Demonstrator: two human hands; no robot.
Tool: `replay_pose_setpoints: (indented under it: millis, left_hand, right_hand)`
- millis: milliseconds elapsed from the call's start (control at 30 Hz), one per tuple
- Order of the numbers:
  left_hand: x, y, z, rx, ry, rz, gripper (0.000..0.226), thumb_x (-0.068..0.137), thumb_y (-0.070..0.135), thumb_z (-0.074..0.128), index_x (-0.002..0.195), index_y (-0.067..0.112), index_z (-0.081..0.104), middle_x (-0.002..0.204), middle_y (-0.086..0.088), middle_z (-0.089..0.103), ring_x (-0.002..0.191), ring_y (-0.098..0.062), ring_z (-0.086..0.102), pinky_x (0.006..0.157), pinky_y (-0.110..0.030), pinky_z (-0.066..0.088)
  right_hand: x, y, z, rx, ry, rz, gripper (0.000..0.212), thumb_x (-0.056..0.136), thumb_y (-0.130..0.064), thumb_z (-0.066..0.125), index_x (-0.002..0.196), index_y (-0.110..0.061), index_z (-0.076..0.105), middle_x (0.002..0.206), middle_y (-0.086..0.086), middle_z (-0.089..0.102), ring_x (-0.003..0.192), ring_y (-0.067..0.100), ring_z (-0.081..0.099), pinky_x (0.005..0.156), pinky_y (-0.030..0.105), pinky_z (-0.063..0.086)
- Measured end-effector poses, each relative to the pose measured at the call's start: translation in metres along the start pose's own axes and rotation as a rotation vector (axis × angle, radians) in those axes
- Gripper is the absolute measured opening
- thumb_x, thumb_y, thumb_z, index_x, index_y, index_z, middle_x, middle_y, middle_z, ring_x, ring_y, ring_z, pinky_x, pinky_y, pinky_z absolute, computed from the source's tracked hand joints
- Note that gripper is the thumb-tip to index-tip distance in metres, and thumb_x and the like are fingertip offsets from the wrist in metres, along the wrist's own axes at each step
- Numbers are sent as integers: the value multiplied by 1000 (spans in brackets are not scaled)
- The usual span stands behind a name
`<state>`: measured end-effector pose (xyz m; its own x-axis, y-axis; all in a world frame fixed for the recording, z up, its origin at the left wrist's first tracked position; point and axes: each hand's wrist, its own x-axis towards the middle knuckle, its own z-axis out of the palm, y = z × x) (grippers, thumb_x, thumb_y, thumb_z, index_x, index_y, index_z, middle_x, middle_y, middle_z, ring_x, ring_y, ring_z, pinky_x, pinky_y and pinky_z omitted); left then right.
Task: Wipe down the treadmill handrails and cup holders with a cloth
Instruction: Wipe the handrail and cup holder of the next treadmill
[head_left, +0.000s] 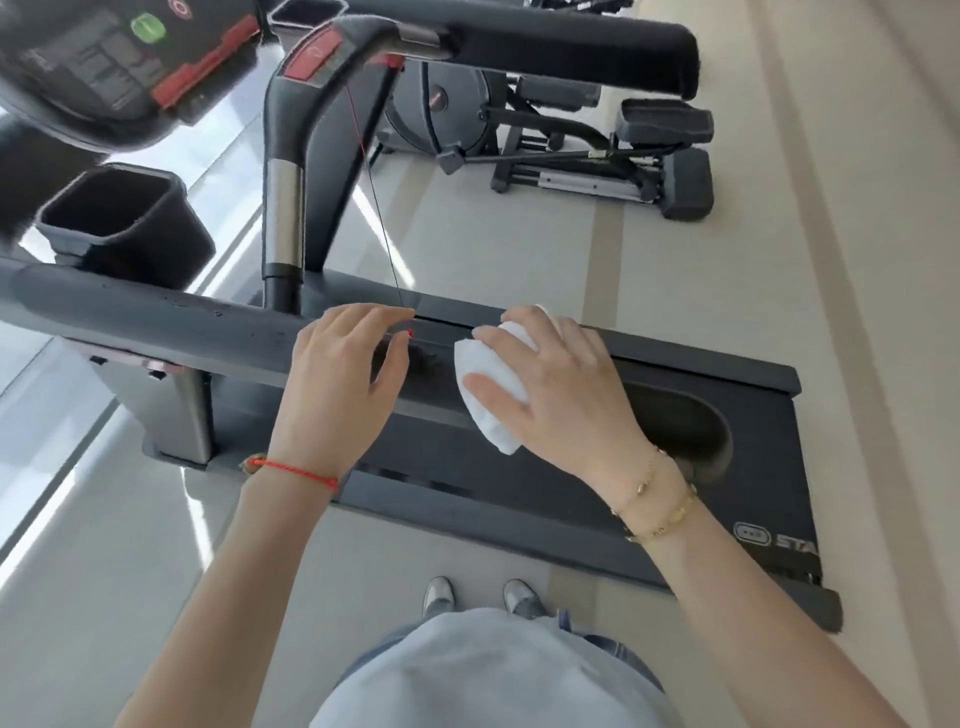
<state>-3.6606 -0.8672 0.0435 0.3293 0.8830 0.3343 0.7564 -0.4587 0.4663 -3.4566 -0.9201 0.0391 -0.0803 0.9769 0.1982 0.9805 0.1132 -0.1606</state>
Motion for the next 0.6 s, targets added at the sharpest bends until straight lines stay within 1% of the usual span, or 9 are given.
replay_pose_setpoints:
  millis: [67, 133, 233, 300, 400, 500, 600]
  left_hand:
    - [2, -9, 0, -4, -36, 29, 26, 98, 16, 53, 119, 11, 66, 115, -4, 68, 111, -25, 60, 99, -50, 45]
    - [4, -17, -1, -3, -67, 59, 25, 98, 16, 53, 119, 12, 66, 114, -2, 68, 111, -25, 60, 101, -49, 43]
    - [5, -27, -3, 10, -97, 90, 25, 99, 18, 52, 119, 15, 65, 115, 1, 67, 114, -22, 57, 106, -41, 37]
    - [6, -33, -4, 10, -115, 108, 25, 99, 18, 51, 119, 16, 65, 115, 2, 67, 114, -23, 57, 107, -38, 34]
    - [8, -39, -7, 4, -143, 140, 25, 98, 17, 52, 118, 16, 66, 115, 2, 68, 112, -23, 59, 108, -37, 34]
    - [8, -42, -7, -11, -152, 169, 23, 98, 16, 53, 116, 15, 67, 113, 3, 69, 109, -24, 60, 106, -39, 35]
    - [8, -42, -7, -20, -135, 181, 22, 98, 16, 54, 114, 14, 68, 112, 2, 69, 107, -25, 61, 106, -40, 36]
  right_hand:
    - [-4, -3, 2, 3, 41, 21, 48, 96, -56, 31, 129, -32, 56, 133, -5, 51, 102, 24, 53, 91, 39, 42]
    - [-18, 5, 0, 12, 98, 55, 44, 97, -53, 34, 128, -31, 57, 134, -6, 50, 105, 25, 53, 89, 40, 45]
    - [-28, 8, 0, -25, 147, 148, 42, 99, -50, 33, 124, -29, 59, 133, -5, 52, 107, 28, 53, 89, 41, 45]
    - [-16, -8, 5, -63, 166, 184, 43, 99, -47, 32, 121, -26, 62, 126, -2, 56, 99, 30, 54, 86, 41, 43]
    - [11, -46, 20, -118, 177, 144, 42, 101, -45, 33, 120, -23, 63, 121, 1, 59, 93, 29, 55, 84, 41, 44]
    - [17, -58, 27, -127, 202, 129, 40, 101, -45, 35, 118, -23, 63, 124, 1, 59, 101, 30, 56, 87, 41, 45]
    - [-6, -41, 23, -130, 242, 147, 35, 102, -42, 37, 117, -23, 63, 128, -1, 57, 110, 30, 53, 91, 40, 42]
